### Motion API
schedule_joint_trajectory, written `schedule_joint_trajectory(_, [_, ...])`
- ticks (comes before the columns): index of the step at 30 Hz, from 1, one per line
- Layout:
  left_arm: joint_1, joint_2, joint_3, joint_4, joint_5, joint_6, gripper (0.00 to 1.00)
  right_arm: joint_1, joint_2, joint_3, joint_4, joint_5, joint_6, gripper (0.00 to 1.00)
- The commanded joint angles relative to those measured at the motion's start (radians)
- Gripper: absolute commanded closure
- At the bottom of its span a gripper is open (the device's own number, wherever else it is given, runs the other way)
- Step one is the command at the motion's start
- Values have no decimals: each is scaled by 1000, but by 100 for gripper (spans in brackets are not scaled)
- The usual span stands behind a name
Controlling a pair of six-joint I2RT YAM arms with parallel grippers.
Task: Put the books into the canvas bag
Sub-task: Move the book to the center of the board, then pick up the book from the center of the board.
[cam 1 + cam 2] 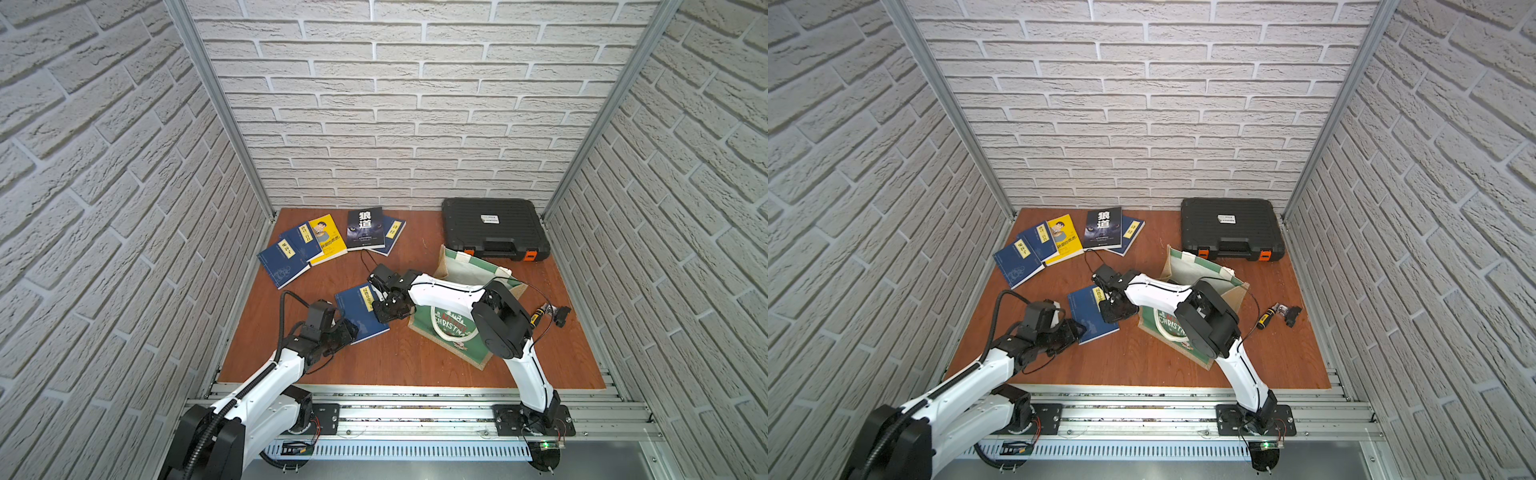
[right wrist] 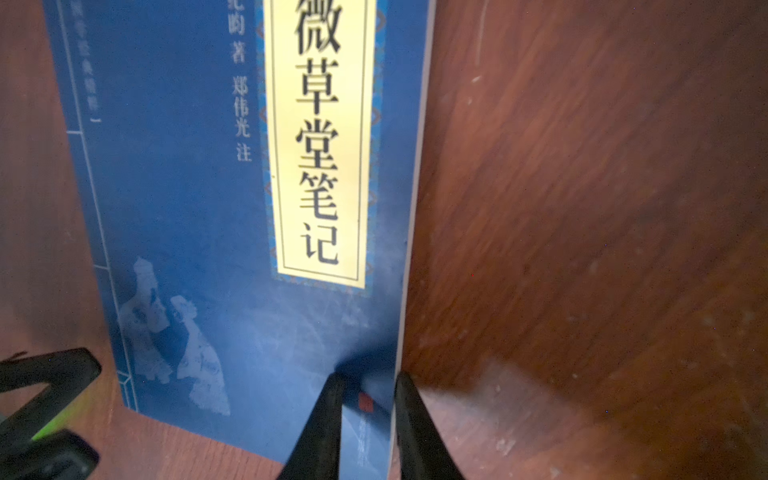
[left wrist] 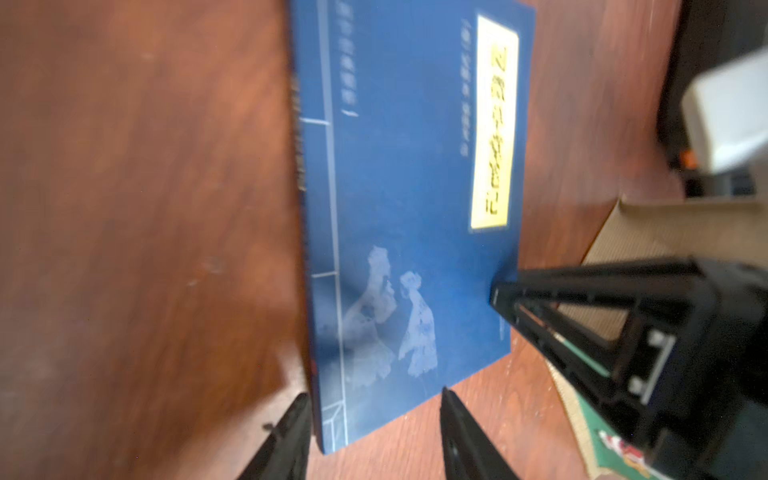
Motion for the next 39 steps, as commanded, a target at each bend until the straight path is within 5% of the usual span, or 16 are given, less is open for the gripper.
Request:
schedule_joint_trajectory(1, [63,2,-54,71,96,-48,47,28,101,-42,-84,-31,-24,77])
schedule_joint_trajectory(13, [87,339,-118,655,380,-160,46,42,129,-12,-108,-70,-43,81])
schedule_joint_trajectory(20, [76,434,-132,941,436,-259,59,42,153,40,-128,-92,-47,82])
schedule_joint_trajectory(27, [77,243,-81,600,373,-151,97,42,90,62,-148,-34,-61,81])
schedule_joint_trajectory(33, [87,-99,69,57,248,59,100,47,-116,69,-139,49,-138,67])
schedule_joint_trajectory(39, [114,-331,173,-94,259,168,100,76,-351,79,-96,47,-269,57])
